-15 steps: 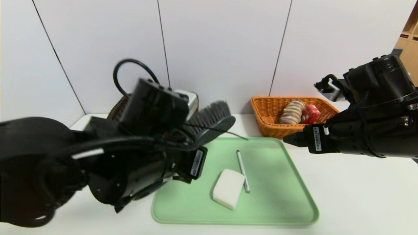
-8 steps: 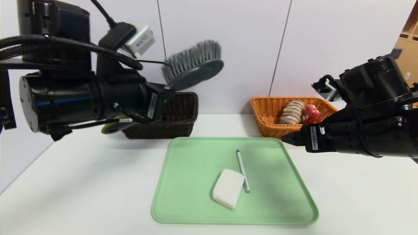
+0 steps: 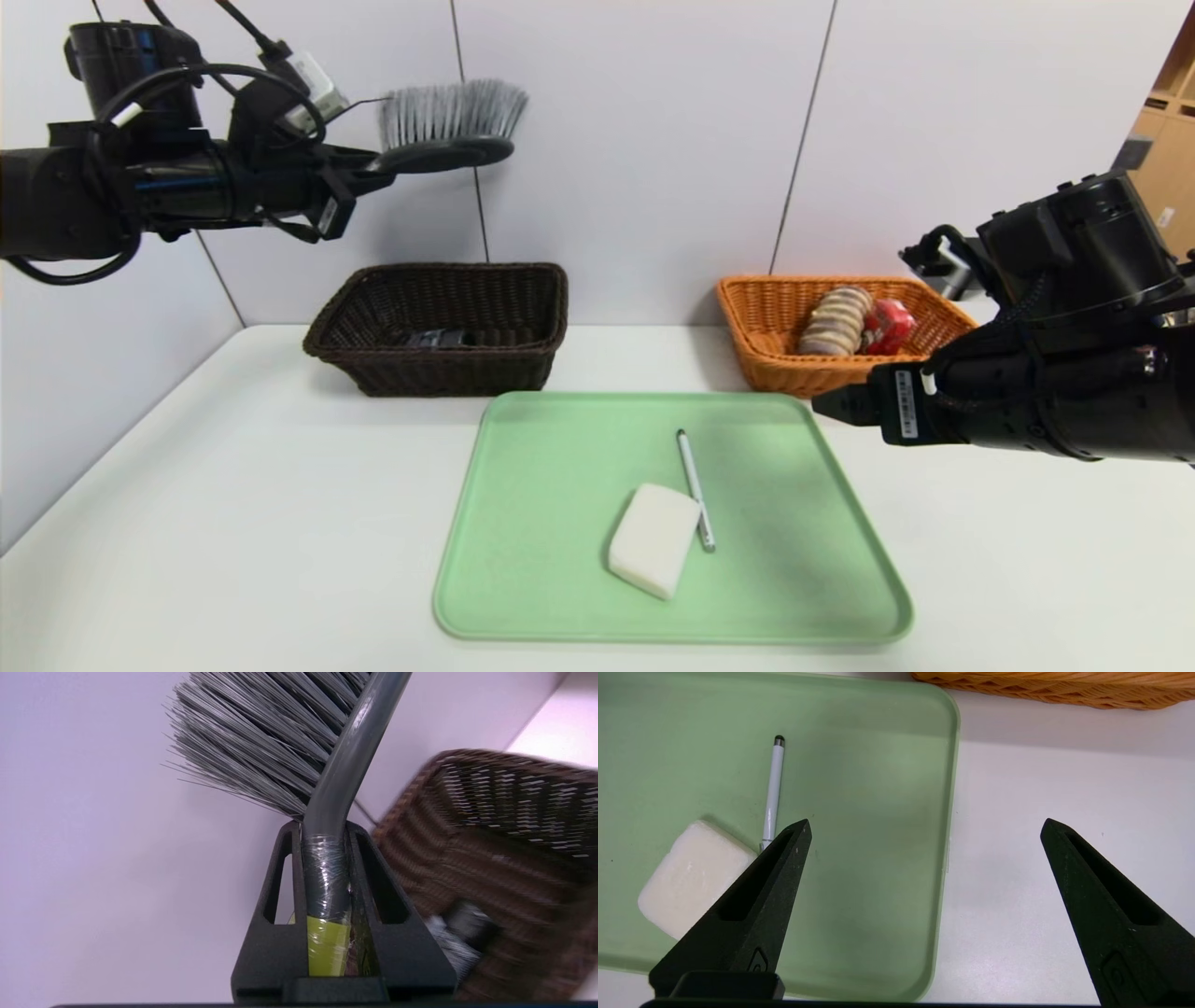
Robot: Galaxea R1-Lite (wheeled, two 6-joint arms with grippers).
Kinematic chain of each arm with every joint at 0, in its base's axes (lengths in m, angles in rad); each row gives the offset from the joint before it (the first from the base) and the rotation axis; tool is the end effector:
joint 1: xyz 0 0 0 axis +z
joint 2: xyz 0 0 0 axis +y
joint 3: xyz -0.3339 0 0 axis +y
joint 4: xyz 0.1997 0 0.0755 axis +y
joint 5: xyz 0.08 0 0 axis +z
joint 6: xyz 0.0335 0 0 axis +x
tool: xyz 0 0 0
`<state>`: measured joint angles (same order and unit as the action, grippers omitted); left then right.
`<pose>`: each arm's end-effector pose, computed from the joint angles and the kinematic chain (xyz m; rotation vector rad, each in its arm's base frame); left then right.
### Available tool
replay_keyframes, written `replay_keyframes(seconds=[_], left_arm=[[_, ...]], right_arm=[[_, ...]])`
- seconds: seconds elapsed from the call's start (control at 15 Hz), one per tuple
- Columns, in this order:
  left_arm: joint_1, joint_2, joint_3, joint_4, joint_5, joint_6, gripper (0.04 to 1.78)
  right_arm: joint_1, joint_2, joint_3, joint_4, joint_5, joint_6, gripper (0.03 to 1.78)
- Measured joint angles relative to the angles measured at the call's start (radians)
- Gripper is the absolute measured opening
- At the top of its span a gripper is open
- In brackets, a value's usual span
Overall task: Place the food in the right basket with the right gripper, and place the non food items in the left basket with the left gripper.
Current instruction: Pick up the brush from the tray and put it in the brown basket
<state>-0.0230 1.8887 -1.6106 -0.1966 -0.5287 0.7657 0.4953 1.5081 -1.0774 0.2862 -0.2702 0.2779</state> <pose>0.4252 -0.0267 0.3261 0.7248 -0.1349 -0.5538 0.2477 0.1237 0.2447 -0.0018 0.6876 0.1206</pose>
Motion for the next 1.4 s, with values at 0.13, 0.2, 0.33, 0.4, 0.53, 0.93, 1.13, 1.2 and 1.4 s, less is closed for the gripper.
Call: replay_keyframes(seconds=[0.13,0.2,0.33,0.4,0.53,0.93,1.13,1.2,1.4], left_arm=[[0.021,0.12,-0.119,0.021,-0.071,0.114,0.31],[0.027,0.164,-0.149,0.038,-0.092,0.179,0.31],[0.03,0.217,-0.168,0.068,-0.1,0.248,0.31],[0.028,0.232,-0.17,0.078,-0.101,0.253,0.31],[0.023,0.238,-0.16,0.104,-0.101,0.26,0.31],[0.017,0.183,-0.057,0.15,-0.101,0.284,0.31],[0.015,0.145,-0.004,0.18,-0.099,0.293,0.31],[0.011,0.138,0.006,0.18,-0.099,0.293,0.31],[0.011,0.125,0.017,0.183,-0.097,0.297,0.31]], right_arm=[[-0.017,0.0,0.016,-0.024,0.001,0.0,1.7],[-0.025,0.0,0.028,-0.034,0.001,0.0,1.7],[-0.032,0.002,0.042,-0.043,0.003,0.0,1.7],[-0.035,0.004,0.045,-0.044,0.005,0.0,1.7],[-0.038,0.009,0.048,-0.05,0.006,0.0,1.7],[-0.039,0.015,0.069,-0.073,0.007,0.0,1.7],[-0.038,0.016,0.07,-0.073,0.008,0.0,1.7],[-0.039,0.016,0.07,-0.073,0.008,0.0,1.7],[-0.039,0.015,0.071,-0.073,0.008,-0.001,1.7]])
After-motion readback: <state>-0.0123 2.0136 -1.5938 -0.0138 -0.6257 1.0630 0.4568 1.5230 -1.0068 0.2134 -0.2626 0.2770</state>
